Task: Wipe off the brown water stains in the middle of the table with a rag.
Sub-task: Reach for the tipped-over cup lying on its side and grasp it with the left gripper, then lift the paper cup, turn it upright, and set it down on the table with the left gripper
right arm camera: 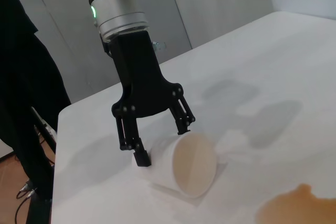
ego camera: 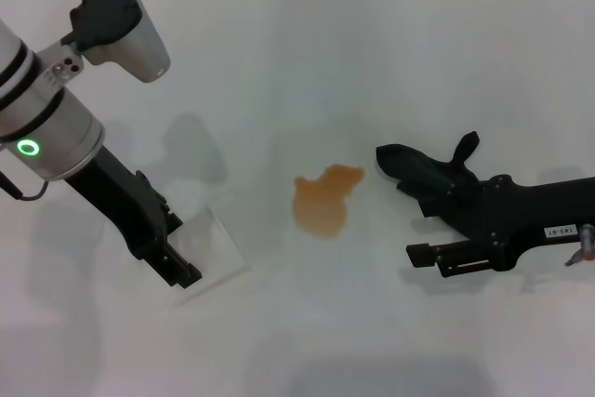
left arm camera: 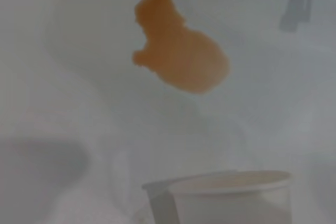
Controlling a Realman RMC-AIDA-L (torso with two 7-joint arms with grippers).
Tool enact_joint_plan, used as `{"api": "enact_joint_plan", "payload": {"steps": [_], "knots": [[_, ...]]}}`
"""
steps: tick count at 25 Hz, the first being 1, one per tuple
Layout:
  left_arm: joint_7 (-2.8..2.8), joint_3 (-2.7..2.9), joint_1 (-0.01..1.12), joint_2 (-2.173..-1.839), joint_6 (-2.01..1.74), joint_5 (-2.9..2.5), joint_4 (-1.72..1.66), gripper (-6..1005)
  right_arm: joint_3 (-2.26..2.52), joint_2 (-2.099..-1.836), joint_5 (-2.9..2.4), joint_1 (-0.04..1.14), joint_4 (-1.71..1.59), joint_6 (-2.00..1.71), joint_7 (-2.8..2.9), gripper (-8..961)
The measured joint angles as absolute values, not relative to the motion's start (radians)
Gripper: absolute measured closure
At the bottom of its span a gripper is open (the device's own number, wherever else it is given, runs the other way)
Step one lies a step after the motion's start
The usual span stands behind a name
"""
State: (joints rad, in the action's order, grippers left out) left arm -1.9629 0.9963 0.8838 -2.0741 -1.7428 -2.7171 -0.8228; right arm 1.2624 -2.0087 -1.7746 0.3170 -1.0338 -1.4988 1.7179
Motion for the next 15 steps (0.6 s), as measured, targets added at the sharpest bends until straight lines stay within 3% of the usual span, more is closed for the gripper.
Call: {"api": "enact_joint_plan", "payload": {"steps": [9,15], "knots": [[-1.964,0.999,0.884,-2.074,-1.729,-2.718,-0.822,205,1.262,-2.008,-1.775,0.316,-1.032,-1.499,1.718,182],[-1.966,0.998,0.884,-2.074,-1.728,-2.719,-0.829,331,1.262,-2.008,-1.775,0.316,-1.031,-1.5,1.718,182]]}}
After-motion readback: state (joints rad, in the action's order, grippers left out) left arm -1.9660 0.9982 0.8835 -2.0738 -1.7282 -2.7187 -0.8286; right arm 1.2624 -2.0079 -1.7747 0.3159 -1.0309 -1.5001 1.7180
